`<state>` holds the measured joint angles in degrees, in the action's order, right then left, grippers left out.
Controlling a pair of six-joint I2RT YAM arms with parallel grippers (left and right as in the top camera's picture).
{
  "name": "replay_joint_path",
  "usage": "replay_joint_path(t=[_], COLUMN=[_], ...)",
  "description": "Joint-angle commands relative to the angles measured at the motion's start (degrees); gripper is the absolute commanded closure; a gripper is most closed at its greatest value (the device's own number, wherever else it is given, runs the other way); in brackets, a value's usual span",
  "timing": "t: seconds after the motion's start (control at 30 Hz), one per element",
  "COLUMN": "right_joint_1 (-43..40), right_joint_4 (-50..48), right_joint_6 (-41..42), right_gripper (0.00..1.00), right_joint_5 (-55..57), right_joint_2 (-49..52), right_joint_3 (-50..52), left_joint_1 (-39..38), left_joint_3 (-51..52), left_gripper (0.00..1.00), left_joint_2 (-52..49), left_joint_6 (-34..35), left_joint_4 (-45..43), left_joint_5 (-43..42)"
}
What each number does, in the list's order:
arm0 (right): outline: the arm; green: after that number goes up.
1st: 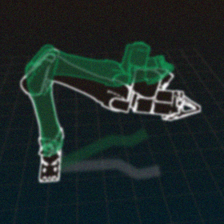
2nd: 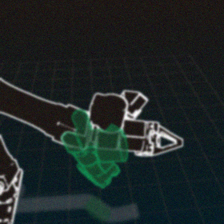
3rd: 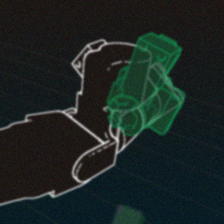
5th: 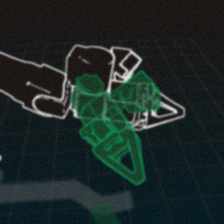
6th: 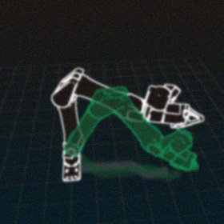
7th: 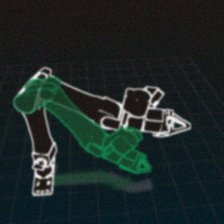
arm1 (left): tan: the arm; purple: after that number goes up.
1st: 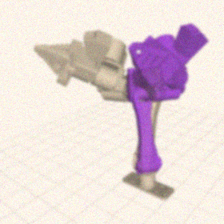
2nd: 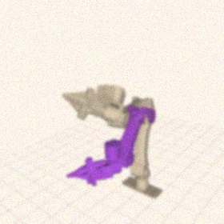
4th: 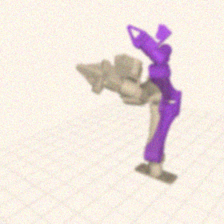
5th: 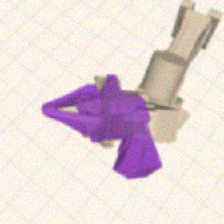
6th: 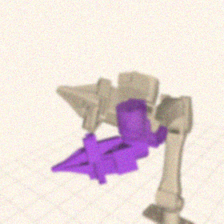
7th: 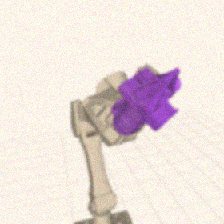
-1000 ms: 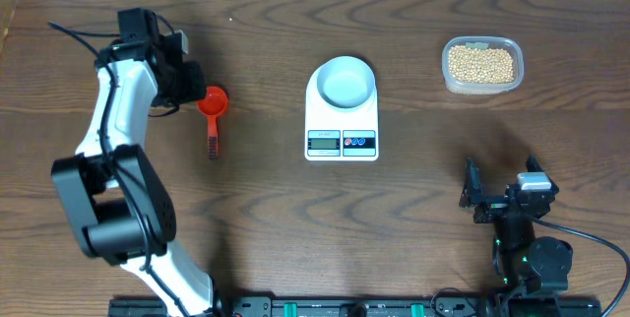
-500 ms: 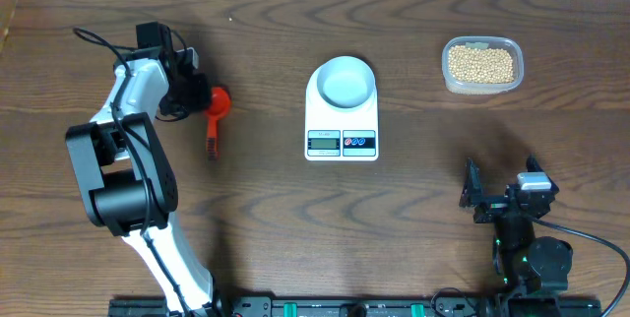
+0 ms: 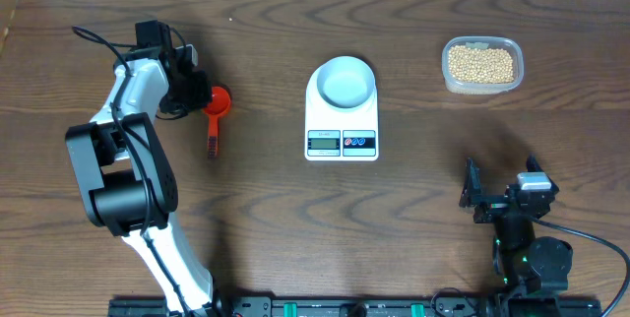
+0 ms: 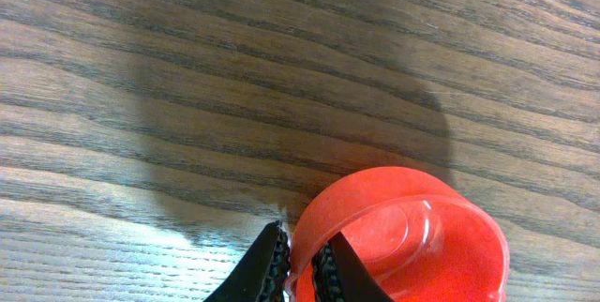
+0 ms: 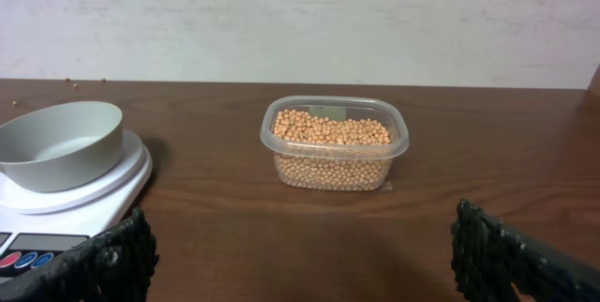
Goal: Scoop item into bowl and weigh 50g on scale
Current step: 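Move left gripper down to the red scoop and grasp its rim, then lift the red scoop with left gripper toward the scale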
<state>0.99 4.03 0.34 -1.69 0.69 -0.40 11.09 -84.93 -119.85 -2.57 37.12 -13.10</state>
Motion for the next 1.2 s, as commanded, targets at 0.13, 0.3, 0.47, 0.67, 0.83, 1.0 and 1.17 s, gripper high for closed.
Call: replay_joint_path(t=[0.13, 0.3, 0.47, 0.67, 0.83, 1.0, 1.17], right_joint_1=[0.22, 0.22, 0.22, 0.22, 0.22, 0.22, 0.22], right_joint_4=[0.24, 0.24, 0.24, 0.24, 0.24, 0.24, 0.24], right_joint_6=[-0.63, -0.63, -0.63, -0.63, -0.63, -0.63, -0.63], right_gripper=[0.01, 0.01, 0.01, 0.0, 0.01, 0.01, 0.01], right_joint_5=[0.07, 0.07, 0.07, 0.07, 0.07, 0.07, 0.07], right_joint_2=[-0.37, -0.37, -0.37, -0.37, -0.37, -0.37, -0.37], right_joint_3=[0.09, 0.09, 0.09, 0.09, 0.09, 0.09, 0.09], left_joint_1=[0.09, 0.09, 0.09, 0.26, 0.24, 0.2, 0.07], left_joint_3=[1.81, 3.52, 4.2, 3.45, 1.66, 1.53, 1.53], left_gripper=[0.85, 0.84, 0.91, 0.93, 0.93, 0.93, 0.93], left_joint_2=[-0.72, -0.72, -0.72, 0.09, 5.92, 15.45, 23.87], left_joint_6=[1.33, 1.36, 1.38, 8.79, 16.2, 31.91, 50.12], left_joint_4=[0.0, -1.31, -1.81, -2.05, -2.64, -5.64, -5.9], left_joint_5=[0.74, 0.74, 0.74, 0.46, -6.67, -10.49, -10.51])
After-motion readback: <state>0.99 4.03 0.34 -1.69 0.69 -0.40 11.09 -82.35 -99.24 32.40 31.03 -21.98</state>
